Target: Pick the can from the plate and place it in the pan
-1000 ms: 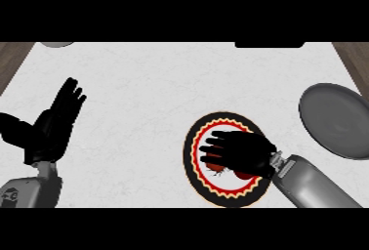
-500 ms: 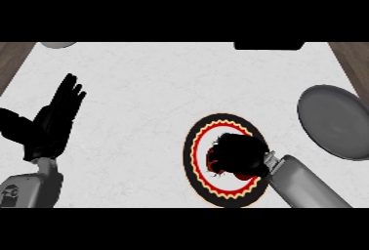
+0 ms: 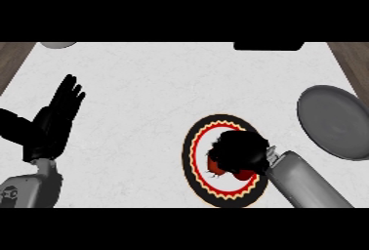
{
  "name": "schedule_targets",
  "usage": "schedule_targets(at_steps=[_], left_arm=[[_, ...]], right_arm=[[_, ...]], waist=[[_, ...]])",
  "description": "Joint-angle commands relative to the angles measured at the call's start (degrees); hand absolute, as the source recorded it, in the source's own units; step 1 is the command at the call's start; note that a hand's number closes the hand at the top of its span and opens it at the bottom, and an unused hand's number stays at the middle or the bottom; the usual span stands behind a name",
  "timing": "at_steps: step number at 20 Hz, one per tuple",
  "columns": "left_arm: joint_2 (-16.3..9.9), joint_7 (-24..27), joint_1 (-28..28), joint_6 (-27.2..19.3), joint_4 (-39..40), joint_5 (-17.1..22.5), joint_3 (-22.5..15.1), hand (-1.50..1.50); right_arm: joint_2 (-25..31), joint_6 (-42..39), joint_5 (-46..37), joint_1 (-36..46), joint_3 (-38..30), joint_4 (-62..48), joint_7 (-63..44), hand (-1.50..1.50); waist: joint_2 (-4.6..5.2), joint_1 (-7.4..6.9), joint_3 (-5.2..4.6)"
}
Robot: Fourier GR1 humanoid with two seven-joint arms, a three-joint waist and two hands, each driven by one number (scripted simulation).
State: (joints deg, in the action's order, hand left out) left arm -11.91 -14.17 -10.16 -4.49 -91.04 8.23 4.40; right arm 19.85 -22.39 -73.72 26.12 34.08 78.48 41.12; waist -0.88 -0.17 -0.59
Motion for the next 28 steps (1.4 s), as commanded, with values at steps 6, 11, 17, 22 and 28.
schedule_targets(at_steps=[6,11,17,22,28], left_arm=[[-0.5,0.4,3.7,-2.3,-1.1,-0.6,2.8,0.00],[-0.2,0.1,4.7,-1.6,-1.9,-0.4,2.0,0.00],[-1.0,0.8,3.1,-0.5,-0.8,0.7,3.3,0.00],[-0.2,-1.7,2.3,-0.8,-2.4,-0.4,1.2,0.00],[2.4,-1.3,0.8,-2.0,-1.7,-2.6,-1.5,0.00]], right_arm=[[1.8,2.7,5.9,-21.7,-16.5,4.6,-17.4,1.50],[5.8,10.5,9.7,-30.3,-25.4,26.2,-18.4,1.50],[5.4,12.3,15.9,-39.7,-33.7,48.5,-20.1,1.50],[5.2,4.0,22.6,-49.9,-41.7,64.3,-24.2,1.50],[2.5,-1.0,31.9,-37.4,-52.2,55.5,-26.9,1.50]], waist=[[-0.08,6.50,0.64],[-0.25,5.20,0.54],[0.01,4.49,0.50],[0.54,2.01,0.56],[0.85,0.67,0.58]])
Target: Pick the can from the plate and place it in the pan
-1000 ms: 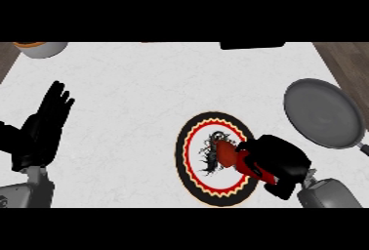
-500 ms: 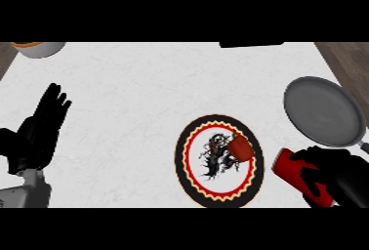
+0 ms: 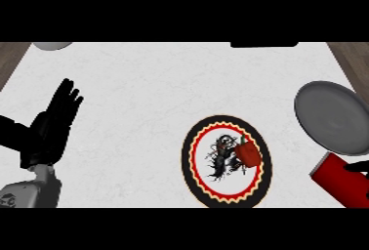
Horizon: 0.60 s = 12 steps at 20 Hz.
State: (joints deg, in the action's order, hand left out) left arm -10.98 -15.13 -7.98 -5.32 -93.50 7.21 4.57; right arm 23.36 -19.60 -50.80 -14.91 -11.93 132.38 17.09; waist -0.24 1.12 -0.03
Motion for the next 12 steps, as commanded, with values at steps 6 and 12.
schedule_targets(at_steps=[6,12], left_arm=[[1.2,1.6,-2.4,0.6,3.5,-0.5,-0.2,0.00],[1.1,2.8,-0.4,2.2,1.8,-0.2,-0.3,0.00]], right_arm=[[3.1,-2.5,12.3,16.2,-14.3,-18.0,-0.4,1.50],[6.7,2.1,11.5,26.4,-15.4,-37.4,3.5,1.50]], waist=[[0.36,-1.26,0.04],[0.40,-1.83,0.05]])
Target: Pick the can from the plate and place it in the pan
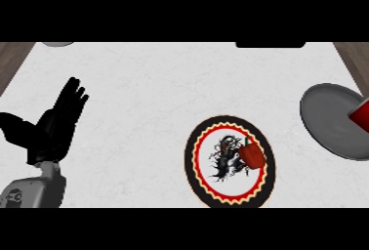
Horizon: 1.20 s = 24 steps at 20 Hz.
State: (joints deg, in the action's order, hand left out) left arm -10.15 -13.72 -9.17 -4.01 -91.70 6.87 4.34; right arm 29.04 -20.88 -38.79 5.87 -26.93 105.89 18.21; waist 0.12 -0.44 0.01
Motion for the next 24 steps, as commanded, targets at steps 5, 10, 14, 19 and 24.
schedule_targets(at_steps=[5,10,14,19,24], left_arm=[[-0.9,0.5,-0.9,0.5,0.6,-0.3,1.3,0.00],[-0.4,1.1,-1.2,1.9,2.6,1.2,2.0,0.00],[0.6,-0.5,-2.0,-0.2,1.5,-0.8,0.6,0.00],[0.4,-1.4,-4.3,-0.5,1.9,-1.1,0.7,0.00],[1.1,0.7,-0.7,0.8,-0.5,-1.0,-0.5,0.00]], right_arm=[[5.7,10.8,-3.1,11.7,-1.0,-32.9,14.3,1.50],[6.3,14.6,-4.1,19.2,2.2,-48.9,22.4,1.50],[6.5,19.9,-7.7,26.5,4.6,-63.0,27.7,1.50],[5.8,28.3,-14.4,28.0,7.1,-73.1,27.2,1.50],[8.7,22.0,-11.8,31.7,3.1,-85.5,22.5,-1.50]], waist=[[0.17,-0.54,0.06],[0.19,-0.57,0.04],[0.31,-1.04,0.08],[0.48,-1.23,0.10],[0.81,-2.42,0.20]])
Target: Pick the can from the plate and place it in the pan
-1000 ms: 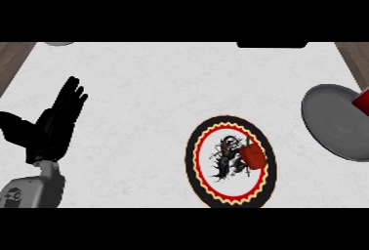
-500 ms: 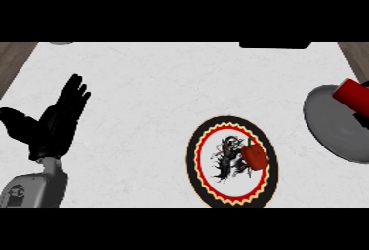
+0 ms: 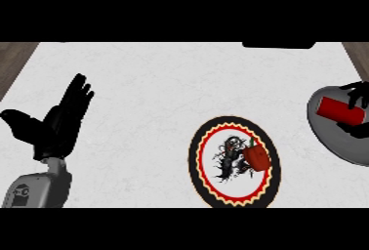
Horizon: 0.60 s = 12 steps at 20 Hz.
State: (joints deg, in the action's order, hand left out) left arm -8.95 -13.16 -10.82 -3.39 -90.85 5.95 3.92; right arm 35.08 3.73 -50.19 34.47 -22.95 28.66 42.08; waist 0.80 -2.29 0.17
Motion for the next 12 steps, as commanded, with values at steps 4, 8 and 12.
schedule_targets(at_steps=[4,8,12], left_arm=[[-0.1,-0.6,-3.2,-0.4,2.7,0.1,1.0,0.00],[0.2,2.0,2.0,1.3,0.2,0.3,0.1,0.00],[-1.1,-0.8,0.0,0.3,-0.8,0.3,1.4,0.00]], right_arm=[[2.0,-1.9,-1.0,5.1,-0.4,-14.4,3.1,-1.50],[3.9,-5.3,4.1,5.3,-4.9,-15.4,10.2,-1.50],[7.8,-14.5,10.5,4.4,-10.8,-18.2,13.8,-1.50]], waist=[[0.28,-0.15,0.07],[0.23,-0.22,0.11],[0.03,0.50,0.15]])
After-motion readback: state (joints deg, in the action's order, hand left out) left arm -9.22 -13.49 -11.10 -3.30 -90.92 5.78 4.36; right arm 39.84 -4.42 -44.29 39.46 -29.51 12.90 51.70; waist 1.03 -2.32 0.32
